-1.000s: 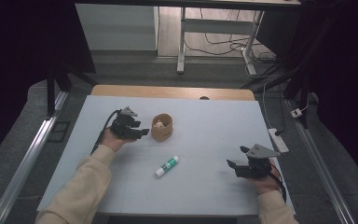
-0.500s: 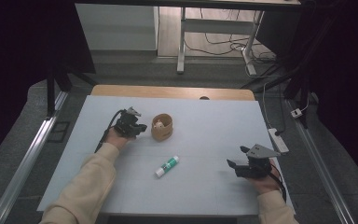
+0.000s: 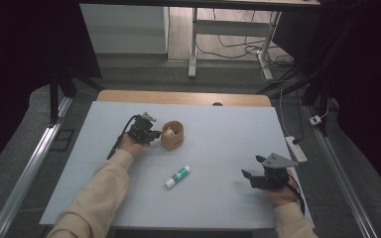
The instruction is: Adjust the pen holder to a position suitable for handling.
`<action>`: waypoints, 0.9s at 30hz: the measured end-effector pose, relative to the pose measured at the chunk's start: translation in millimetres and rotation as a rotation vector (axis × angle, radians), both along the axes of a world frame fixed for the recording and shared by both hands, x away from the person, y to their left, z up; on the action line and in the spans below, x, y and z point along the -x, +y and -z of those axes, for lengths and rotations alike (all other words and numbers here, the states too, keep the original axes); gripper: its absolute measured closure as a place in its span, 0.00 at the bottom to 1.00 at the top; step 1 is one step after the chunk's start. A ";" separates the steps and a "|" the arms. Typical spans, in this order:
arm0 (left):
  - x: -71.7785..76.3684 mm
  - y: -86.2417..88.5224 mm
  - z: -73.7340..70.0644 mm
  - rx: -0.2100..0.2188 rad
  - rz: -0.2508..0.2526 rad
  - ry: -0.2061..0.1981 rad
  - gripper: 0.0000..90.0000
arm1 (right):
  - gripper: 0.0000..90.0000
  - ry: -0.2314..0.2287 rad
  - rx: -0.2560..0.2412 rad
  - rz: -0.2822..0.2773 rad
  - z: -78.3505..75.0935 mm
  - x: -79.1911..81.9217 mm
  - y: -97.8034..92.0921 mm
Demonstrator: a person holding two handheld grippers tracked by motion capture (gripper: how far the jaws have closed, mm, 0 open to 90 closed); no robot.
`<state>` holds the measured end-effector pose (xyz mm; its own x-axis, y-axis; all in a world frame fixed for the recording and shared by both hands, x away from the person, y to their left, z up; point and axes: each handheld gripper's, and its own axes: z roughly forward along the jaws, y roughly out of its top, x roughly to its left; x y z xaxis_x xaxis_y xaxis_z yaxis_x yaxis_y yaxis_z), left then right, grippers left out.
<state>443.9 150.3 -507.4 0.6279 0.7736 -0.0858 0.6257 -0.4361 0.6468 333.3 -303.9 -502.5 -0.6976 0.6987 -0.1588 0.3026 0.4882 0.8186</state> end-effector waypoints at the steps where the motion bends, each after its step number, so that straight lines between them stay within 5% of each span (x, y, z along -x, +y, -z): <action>1: -0.2 -0.2 0.0 -0.001 -0.001 -0.002 0.98 | 0.26 0.000 -0.002 -0.002 -0.1 0.1 0.1; 27: -6.5 -6.2 3.4 0.022 -0.033 0.014 0.99 | 0.26 0.002 0.002 0.000 0.3 0.4 -0.2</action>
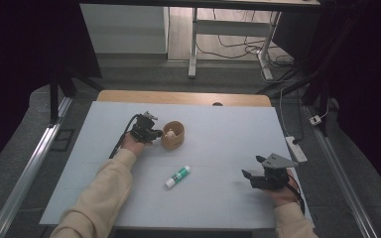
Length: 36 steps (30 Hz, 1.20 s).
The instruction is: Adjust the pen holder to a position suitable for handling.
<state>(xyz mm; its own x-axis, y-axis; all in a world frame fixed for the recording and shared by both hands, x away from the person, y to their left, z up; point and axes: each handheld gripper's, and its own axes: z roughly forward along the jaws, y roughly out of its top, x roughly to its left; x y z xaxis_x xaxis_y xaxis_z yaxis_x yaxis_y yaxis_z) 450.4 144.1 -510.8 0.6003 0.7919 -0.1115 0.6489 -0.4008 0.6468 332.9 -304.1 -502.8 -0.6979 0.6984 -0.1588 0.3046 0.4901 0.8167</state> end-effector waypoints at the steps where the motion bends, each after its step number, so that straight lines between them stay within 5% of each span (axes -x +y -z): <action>1: -0.2 -0.4 0.1 0.000 0.001 0.000 0.99 | 0.26 0.000 0.000 0.000 0.0 0.0 0.0; 21: -2.1 -7.7 5.0 0.002 0.000 0.012 0.99 | 0.26 -0.003 0.007 -0.002 0.5 0.2 0.5; 36: -4.2 -33.8 5.1 0.001 0.046 0.013 0.99 | 0.26 -0.003 0.010 -0.004 0.7 0.1 0.4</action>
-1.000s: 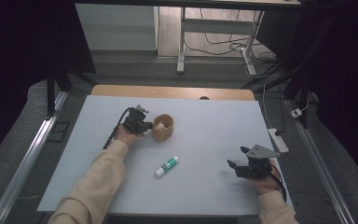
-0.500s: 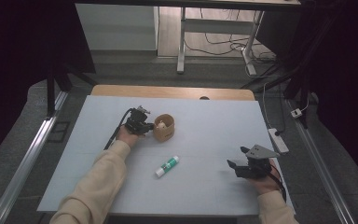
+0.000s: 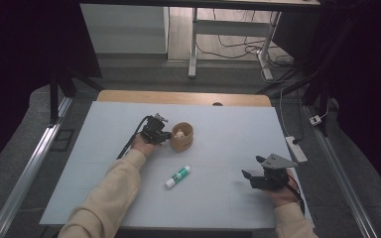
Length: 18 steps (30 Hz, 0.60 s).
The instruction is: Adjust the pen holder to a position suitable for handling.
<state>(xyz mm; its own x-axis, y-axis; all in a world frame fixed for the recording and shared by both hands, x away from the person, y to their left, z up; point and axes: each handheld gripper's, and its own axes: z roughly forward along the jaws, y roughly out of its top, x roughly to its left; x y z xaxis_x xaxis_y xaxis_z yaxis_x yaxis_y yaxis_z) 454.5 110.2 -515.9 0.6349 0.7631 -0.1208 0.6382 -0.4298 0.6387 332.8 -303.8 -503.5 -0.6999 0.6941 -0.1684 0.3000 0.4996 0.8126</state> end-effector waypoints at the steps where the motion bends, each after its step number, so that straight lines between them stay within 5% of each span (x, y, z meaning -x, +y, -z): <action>1: -0.1 -1.7 -0.1 0.000 0.003 -0.001 0.99 | 0.26 0.001 0.000 0.000 0.1 0.0 0.0; 18: -1.4 -19.5 -0.3 0.006 0.031 -0.004 0.99 | 0.26 0.004 0.003 0.000 0.2 0.3 0.3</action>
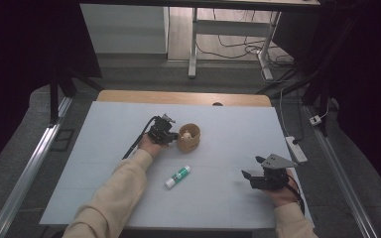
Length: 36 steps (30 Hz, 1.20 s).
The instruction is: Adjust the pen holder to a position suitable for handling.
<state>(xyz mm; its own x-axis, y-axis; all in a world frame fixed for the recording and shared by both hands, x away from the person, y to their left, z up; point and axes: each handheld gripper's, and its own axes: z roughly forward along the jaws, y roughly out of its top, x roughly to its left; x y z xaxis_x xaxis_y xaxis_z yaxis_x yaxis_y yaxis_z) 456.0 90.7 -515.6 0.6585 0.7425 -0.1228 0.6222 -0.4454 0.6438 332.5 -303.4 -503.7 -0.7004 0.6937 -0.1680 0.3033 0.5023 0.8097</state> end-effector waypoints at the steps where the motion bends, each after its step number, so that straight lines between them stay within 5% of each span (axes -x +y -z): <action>1: -0.1 0.2 0.2 0.001 0.002 0.000 0.99 | 0.26 0.000 0.000 0.000 0.0 0.0 0.0; 12: 8.9 20.0 -11.5 0.022 0.007 -0.047 0.95 | 0.26 -0.002 -0.007 0.004 0.2 0.6 -1.5; 16: 20.3 29.7 -18.8 0.042 0.031 -0.061 0.80 | 0.26 -0.002 -0.005 0.003 0.0 1.1 -0.8; 26: 48.1 41.1 -34.3 0.016 0.069 -0.079 0.45 | 0.26 -0.011 -0.008 -0.003 -0.7 2.1 -0.2; 36: 73.1 57.0 -48.6 0.007 0.074 -0.098 0.34 | 0.26 -0.009 -0.016 -0.006 -0.7 2.1 -0.2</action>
<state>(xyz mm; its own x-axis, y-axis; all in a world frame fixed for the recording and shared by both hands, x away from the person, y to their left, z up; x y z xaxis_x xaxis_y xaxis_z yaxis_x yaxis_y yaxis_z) 382.8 147.7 -467.0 0.7208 0.6905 -0.0605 0.5217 -0.4830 0.7033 330.4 -303.6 -503.1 -0.7034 0.6918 -0.1633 0.2927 0.4913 0.8204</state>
